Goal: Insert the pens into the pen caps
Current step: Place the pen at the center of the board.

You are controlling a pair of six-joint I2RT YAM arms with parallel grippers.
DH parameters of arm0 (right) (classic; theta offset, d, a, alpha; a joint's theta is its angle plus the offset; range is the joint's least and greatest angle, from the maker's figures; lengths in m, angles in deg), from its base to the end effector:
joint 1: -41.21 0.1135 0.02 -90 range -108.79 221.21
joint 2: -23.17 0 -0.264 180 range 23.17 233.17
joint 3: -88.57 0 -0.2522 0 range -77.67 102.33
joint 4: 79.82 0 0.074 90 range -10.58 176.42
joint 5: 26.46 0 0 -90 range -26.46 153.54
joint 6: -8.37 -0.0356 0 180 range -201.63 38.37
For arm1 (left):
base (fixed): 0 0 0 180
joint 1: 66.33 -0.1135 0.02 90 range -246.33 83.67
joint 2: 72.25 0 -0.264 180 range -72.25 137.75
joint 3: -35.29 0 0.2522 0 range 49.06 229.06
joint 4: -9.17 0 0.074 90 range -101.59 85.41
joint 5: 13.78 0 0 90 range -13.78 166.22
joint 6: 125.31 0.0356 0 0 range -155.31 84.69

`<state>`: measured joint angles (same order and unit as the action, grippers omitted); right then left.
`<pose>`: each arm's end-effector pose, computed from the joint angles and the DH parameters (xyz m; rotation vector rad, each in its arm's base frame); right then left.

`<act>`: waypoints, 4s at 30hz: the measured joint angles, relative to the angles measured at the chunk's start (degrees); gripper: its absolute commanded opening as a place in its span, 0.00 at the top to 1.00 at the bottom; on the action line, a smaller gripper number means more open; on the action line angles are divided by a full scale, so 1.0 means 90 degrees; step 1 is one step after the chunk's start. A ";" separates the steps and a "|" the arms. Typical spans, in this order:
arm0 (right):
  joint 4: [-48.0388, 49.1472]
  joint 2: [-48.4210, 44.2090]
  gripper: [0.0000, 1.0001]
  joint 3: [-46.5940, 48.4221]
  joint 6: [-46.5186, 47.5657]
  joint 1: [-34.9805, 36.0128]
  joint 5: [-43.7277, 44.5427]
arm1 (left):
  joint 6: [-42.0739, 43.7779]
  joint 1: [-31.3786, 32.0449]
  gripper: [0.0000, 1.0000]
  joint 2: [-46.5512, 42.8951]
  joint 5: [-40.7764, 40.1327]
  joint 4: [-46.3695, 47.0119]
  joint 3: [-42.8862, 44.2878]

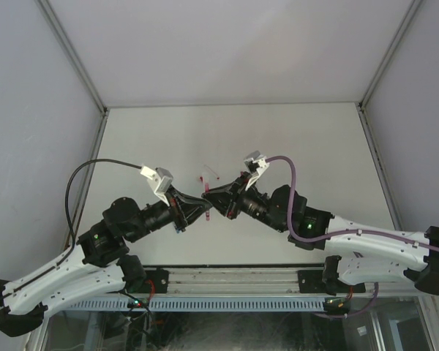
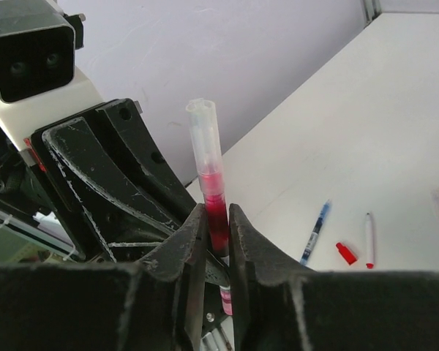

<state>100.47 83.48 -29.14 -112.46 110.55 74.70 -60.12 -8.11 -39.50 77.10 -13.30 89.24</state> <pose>0.0947 0.2316 0.3559 -0.3879 1.6220 1.2200 0.0747 -0.1216 0.3451 0.5050 1.6380 -1.1210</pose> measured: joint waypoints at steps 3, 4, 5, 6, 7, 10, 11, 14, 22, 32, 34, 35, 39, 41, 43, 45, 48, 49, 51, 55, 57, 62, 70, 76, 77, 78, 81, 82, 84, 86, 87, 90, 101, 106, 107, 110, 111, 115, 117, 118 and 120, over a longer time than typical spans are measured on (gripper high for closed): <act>-0.0044 0.0002 1.00 0.0000 0.0063 0.0000 -0.0015 | -0.0005 0.0000 0.83 0.0000 -0.0010 -0.0029 0.0000; -0.0070 0.0002 1.00 0.0002 0.0090 0.0000 -0.0015 | -0.0005 0.0000 0.73 -0.0002 -0.0017 -0.0044 0.0000; -0.0095 0.0002 1.00 0.0007 0.0104 -0.0002 -0.0015 | -0.0007 -0.0002 0.64 0.0000 -0.0024 -0.0053 0.0000; -0.0155 0.0002 1.00 0.0027 0.0114 -0.0010 -0.0007 | -0.0002 -0.0002 0.56 0.0000 -0.0027 -0.0058 0.0000; -0.0216 0.0002 1.00 0.0049 0.0114 -0.0027 0.0002 | 0.0007 0.0000 0.48 0.0000 -0.0027 -0.0049 0.0000; -0.0483 0.0005 1.00 0.0153 0.0117 -0.0070 0.0032 | 0.0007 0.0000 0.37 -0.0034 -0.0063 -0.0044 0.0000; -0.0597 0.0012 1.00 0.0202 0.0117 -0.0102 0.0034 | 0.0005 0.0000 0.36 -0.0053 -0.0092 -0.0051 0.0000; -0.0896 0.0056 1.00 0.0335 0.0107 -0.0248 0.0085 | -0.0002 0.0000 0.34 -0.0124 -0.0250 -0.0124 0.0000; -0.2098 0.0318 1.00 0.0736 -0.0087 -0.0928 0.0177 | -0.0066 -0.0568 0.37 -0.0061 -0.0551 -0.0656 0.0000; -0.3245 0.0899 1.00 0.1137 -0.0187 -0.1685 0.0141 | -0.0146 -0.2144 0.18 -0.0209 -0.0529 -0.1875 0.0357; -0.3415 0.1132 1.00 0.1285 -0.0177 -0.1785 0.0153 | -0.0080 -0.2157 0.18 -0.0296 -0.0578 -0.2069 0.0561; -0.3500 0.1275 1.00 0.1365 -0.0165 -0.1821 0.0160 | -0.0034 -0.2157 0.18 -0.0362 -0.0617 -0.2159 0.0648; -0.3704 0.1785 1.00 0.1557 -0.0097 -0.1948 0.0206 | 0.0168 -0.2157 0.17 -0.0624 -0.0908 -0.2533 0.0928; -0.3818 0.2030 1.00 0.1627 -0.0097 -0.2018 0.0175 | 0.0243 -0.2157 0.16 -0.0707 -0.1061 -0.2701 0.0996; -0.3895 0.2256 1.00 0.1688 -0.0102 -0.2108 0.0078 | 0.0340 -0.2157 0.16 -0.0780 -0.1219 -0.2873 0.1008; -0.4010 0.2501 1.00 0.1804 -0.0109 -0.2212 -0.0044 | 0.0406 -0.2157 0.16 -0.0816 -0.1360 -0.3060 0.1008; -0.4245 0.2905 1.00 0.2113 -0.0109 -0.2329 -0.0209 | 0.0515 -0.2157 0.15 -0.0865 -0.1540 -0.3291 0.1008; -0.4301 0.3009 1.00 0.2205 -0.0109 -0.2344 -0.0248 | 0.0549 -0.2157 0.15 -0.0886 -0.1588 -0.3334 0.1008; -0.4476 0.3291 1.00 0.2492 -0.0107 -0.2380 -0.0345 | 0.0593 -0.2157 0.15 -0.0942 -0.1666 -0.3402 0.1008; -0.4816 0.3895 1.00 0.3087 -0.0100 -0.2455 -0.0544 | 0.0704 -0.2157 0.14 -0.1052 -0.1824 -0.3485 0.1001; -0.5005 0.4262 1.00 0.3402 -0.0100 -0.2482 -0.0634 | 0.0731 -0.2157 0.14 -0.1078 -0.1921 -0.3492 0.0962; -0.5467 0.5051 1.00 0.3942 -0.0107 -0.2584 -0.0704 | 0.0780 -0.2157 0.13 -0.1120 -0.1970 -0.3517 0.0833; -0.6013 0.6033 1.00 0.4592 -0.0172 -0.2880 -0.0736 | 0.0784 -0.2157 0.13 -0.1146 -0.2076 -0.3551 0.0821; -0.6188 0.6443 1.00 0.4784 -0.0180 -0.3043 -0.0653 | 0.0784 -0.2157 0.13 -0.1146 -0.2079 -0.3551 0.0821; -0.6232 0.6484 0.99 0.4784 -0.0182 -0.3070 -0.0653 | 0.0784 -0.2157 0.13 -0.1146 -0.2079 -0.3551 0.0821; -0.6254 0.6511 0.99 0.4784 -0.0185 -0.3089 -0.0651 | 0.0784 -0.2157 0.13 -0.1146 -0.2079 -0.3548 0.0821; -0.6305 0.6591 0.96 0.4784 -0.0197 -0.3157 -0.0653 | 0.0784 -0.2157 0.12 -0.1146 -0.2081 -0.3551 0.0821; -0.6314 0.6615 0.95 0.4784 -0.0199 -0.3172 -0.0656 | 0.0784 -0.2157 0.12 -0.1146 -0.2081 -0.3548 0.0821; -0.6326 0.6657 0.93 0.4787 -0.0202 -0.3196 -0.0658 | 0.0784 -0.2157 0.12 -0.1146 -0.2081 -0.3548 0.0821; -0.6356 0.6717 0.88 0.4821 -0.0223 -0.3203 -0.0658 | 0.0784 -0.2157 0.12 -0.1146 -0.2081 -0.3548 0.0821; -0.6356 0.6749 0.87 0.4845 -0.0233 -0.3206 -0.0661 | 0.0784 -0.2157 0.12 -0.1146 -0.2081 -0.3548 0.0821; -0.6351 0.6866 0.84 0.4920 -0.0270 -0.3206 -0.0682 | 0.0784 -0.2157 0.12 -0.1146 -0.2081 -0.3548 0.0821; -0.6346 0.7031 0.79 0.5073 -0.0338 -0.3211 -0.0678 | 0.0787 -0.2157 0.12 -0.1146 -0.2081 -0.3548 0.0821; -0.6346 0.7038 0.77 0.5088 -0.0340 -0.3232 -0.0685 | 0.0787 -0.2157 0.11 -0.1146 -0.2084 -0.3548 0.0821; -0.6343 0.7036 0.77 0.5088 -0.0340 -0.3237 -0.0692 | 0.0787 -0.2157 0.11 -0.1146 -0.2081 -0.3546 0.0821; -0.6336 0.7036 0.76 0.5088 -0.0340 -0.3245 -0.0724 | 0.0787 -0.2157 0.11 -0.1146 -0.2081 -0.3548 0.0821; -0.6334 0.7033 0.74 0.5088 -0.0338 -0.3245 -0.0726 | 0.0787 -0.2157 0.11 -0.1146 -0.2081 -0.3546 0.0821; -0.6339 0.6994 0.71 0.5081 -0.0338 -0.3242 -0.0721 | 0.0787 -0.2157 0.11 -0.1146 -0.2081 -0.3546 0.0821; -0.6309 0.6890 0.71 0.5022 -0.0335 -0.3223 -0.0692 | 0.0787 -0.2157 0.10 -0.1144 -0.2081 -0.3546 0.0821; -0.6283 0.6781 0.70 0.4959 -0.0313 -0.3194 -0.0665 | 0.0787 -0.2157 0.10 -0.1144 -0.2081 -0.3546 0.0821; -0.6237 0.6543 0.70 0.4884 -0.0233 -0.3126 -0.0617 | 0.0787 -0.2157 0.10 -0.1141 -0.2081 -0.3546 0.0821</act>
<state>44.34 142.36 14.82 -114.55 82.42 69.15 -53.04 -27.52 -49.77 58.37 -45.21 96.63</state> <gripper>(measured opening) 0.293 0.896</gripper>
